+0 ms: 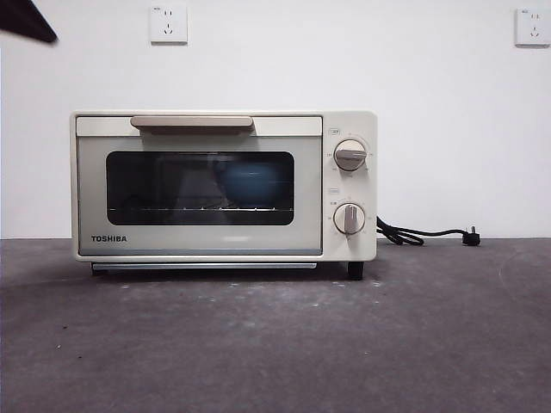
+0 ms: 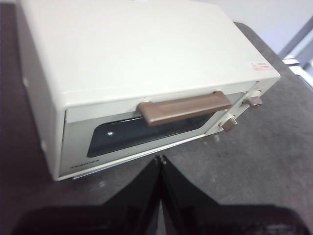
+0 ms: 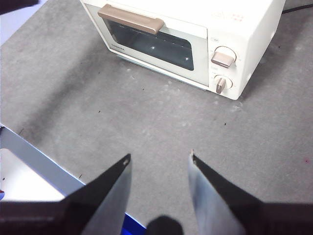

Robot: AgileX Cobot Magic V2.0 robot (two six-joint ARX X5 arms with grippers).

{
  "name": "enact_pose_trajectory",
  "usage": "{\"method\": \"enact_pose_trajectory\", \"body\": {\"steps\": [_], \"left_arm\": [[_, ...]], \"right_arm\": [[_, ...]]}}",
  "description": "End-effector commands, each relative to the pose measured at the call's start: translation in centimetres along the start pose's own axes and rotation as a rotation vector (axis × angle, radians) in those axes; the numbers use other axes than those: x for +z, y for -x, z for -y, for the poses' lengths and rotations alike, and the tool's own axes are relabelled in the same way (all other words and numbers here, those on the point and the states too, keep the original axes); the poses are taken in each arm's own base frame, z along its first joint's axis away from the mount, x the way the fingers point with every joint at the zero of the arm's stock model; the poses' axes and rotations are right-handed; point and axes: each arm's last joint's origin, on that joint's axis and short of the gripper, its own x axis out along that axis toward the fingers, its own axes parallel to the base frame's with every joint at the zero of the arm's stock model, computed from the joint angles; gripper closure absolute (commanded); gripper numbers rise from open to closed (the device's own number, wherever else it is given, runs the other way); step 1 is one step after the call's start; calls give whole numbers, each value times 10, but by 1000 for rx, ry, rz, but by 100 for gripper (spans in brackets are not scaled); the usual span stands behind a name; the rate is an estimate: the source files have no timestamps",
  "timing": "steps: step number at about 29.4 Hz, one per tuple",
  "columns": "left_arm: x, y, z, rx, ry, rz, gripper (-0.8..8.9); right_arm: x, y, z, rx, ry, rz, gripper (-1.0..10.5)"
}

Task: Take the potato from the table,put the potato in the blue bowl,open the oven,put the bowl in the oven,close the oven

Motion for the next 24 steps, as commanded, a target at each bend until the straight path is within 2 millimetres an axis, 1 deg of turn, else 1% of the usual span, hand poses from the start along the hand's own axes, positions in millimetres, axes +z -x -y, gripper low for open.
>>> {"method": "enact_pose_trajectory", "body": {"steps": [1,5,8,11,15,22,23,24], "left_arm": [[-5,24,19,40,-50,25,821],[-17,55,41,78,-71,41,821],[-28,74,52,97,-76,40,821],[-39,89,61,100,-70,29,821],[-49,98,66,115,-63,1,821],[-53,100,67,114,-51,-19,821],[-53,100,67,114,-50,-20,821],[-53,100,67,114,-49,-21,821]], "right_arm": [[1,0,0,2,21,4,757],[0,0,0,5,21,0,757],[-1,0,0,4,34,-12,757],[-2,0,0,3,35,-24,757],[-4,0,0,1,40,-43,757],[-6,0,0,-1,39,-66,766],[-7,0,0,-1,38,-71,804],[-7,0,1,-2,45,-79,900]]}}
